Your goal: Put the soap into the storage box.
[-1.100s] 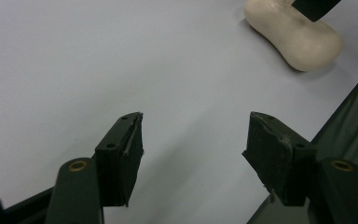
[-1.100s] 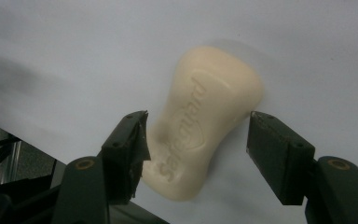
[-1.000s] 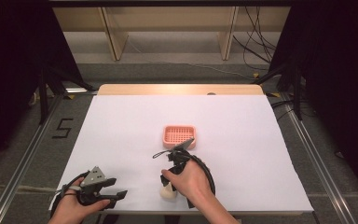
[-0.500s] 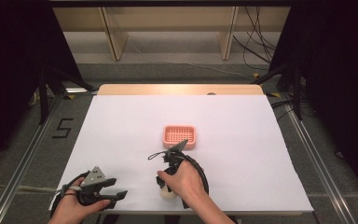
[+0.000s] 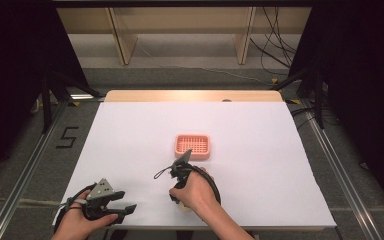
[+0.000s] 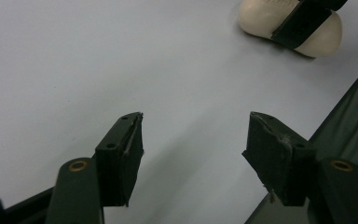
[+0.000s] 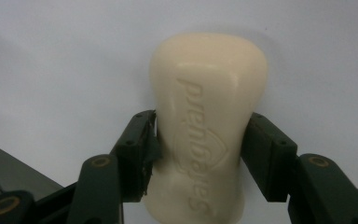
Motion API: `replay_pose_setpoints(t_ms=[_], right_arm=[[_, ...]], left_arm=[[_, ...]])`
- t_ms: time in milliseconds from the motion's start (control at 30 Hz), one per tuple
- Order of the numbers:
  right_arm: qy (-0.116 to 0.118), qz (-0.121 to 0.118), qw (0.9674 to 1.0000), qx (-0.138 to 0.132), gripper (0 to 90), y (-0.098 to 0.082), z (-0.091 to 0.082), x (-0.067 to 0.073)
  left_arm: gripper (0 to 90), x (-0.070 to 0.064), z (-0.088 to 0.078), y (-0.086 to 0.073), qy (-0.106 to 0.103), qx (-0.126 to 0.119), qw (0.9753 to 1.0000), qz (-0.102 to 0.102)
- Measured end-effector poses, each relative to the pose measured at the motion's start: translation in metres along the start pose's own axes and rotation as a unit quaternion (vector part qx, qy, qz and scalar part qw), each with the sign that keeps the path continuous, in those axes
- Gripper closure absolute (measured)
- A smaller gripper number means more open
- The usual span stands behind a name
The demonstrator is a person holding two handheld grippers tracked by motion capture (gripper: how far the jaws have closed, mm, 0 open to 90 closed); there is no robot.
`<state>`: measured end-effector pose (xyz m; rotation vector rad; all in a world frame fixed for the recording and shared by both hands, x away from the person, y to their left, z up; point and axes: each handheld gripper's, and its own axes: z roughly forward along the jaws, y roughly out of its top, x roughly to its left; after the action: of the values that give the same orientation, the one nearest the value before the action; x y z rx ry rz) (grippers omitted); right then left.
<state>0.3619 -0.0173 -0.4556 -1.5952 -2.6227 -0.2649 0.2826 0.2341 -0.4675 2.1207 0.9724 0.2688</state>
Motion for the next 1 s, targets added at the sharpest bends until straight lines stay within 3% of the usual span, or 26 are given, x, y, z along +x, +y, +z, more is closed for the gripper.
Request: replay_pose_setpoints(t_ms=[67, 167, 300, 400, 433, 500, 567, 800, 867, 900, 933, 1000], right_arm=[[-0.003, -0.008, 1.0000, 0.002, 49.2, 0.0009, 0.0006, 0.0014], [-0.010, -0.031, 0.9994, 0.008, 49.2, 0.0023, 0.0007, 0.0030], [-0.011, -0.062, 0.9979, 0.017, 49.2, 0.0036, 0.0030, 0.0047], [-0.010, -0.063, 0.9976, 0.025, 49.7, 0.0037, 0.0025, 0.0072], [-0.016, -0.090, 0.9956, 0.024, 49.8, 0.0034, 0.0037, 0.0064], [-0.014, -0.084, 0.9958, 0.034, 49.9, 0.0036, 0.0024, 0.0096], [-0.011, -0.100, 0.9942, 0.039, 50.1, 0.0042, 0.0025, 0.0096], [-0.005, -0.108, 0.9936, 0.033, 50.5, 0.0031, 0.0015, 0.0081], [0.001, -0.136, 0.9904, 0.021, 50.5, 0.0014, 0.0027, 0.0029], [-0.003, -0.128, 0.9915, 0.021, 50.5, 0.0006, 0.0009, 0.0044], [-0.001, -0.141, 0.9899, 0.016, 50.5, 0.0007, 0.0004, 0.0022], [0.003, -0.127, 0.9918, 0.017, 50.5, -0.0001, -0.0030, 0.0043]], left_arm=[[35.9, 0.0009, -0.0001, 0.0003, 0.000, -0.001, 1.0000, 0.008], [35.9, -0.0001, -0.0001, -0.0001, 0.000, 0.002, 1.0000, -0.002], [35.9, 0.0014, -0.0007, 0.0004, -0.001, 0.004, 0.9999, 0.013], [35.9, 0.0006, -0.0004, 0.0003, -0.002, 0.001, 1.0000, 0.009], [35.9, 0.0030, -0.0005, 0.0010, 0.003, 0.005, 0.9997, 0.024], [35.9, 0.0030, -0.0004, 0.0010, 0.003, 0.005, 0.9996, 0.026], [35.9, 0.0032, -0.0005, 0.0012, 0.006, 0.004, 0.9995, 0.029], [35.9, 0.0039, -0.0007, 0.0011, 0.007, 0.003, 0.9995, 0.031], [35.9, 0.0038, -0.0007, 0.0011, 0.007, 0.003, 0.9995, 0.030], [35.9, 0.0038, -0.0008, 0.0012, 0.007, 0.002, 0.9995, 0.031], [35.9, 0.0037, -0.0009, 0.0012, 0.007, 0.002, 0.9995, 0.031], [35.9, 0.0036, -0.0008, 0.0012, 0.007, 0.002, 0.9995, 0.030]])
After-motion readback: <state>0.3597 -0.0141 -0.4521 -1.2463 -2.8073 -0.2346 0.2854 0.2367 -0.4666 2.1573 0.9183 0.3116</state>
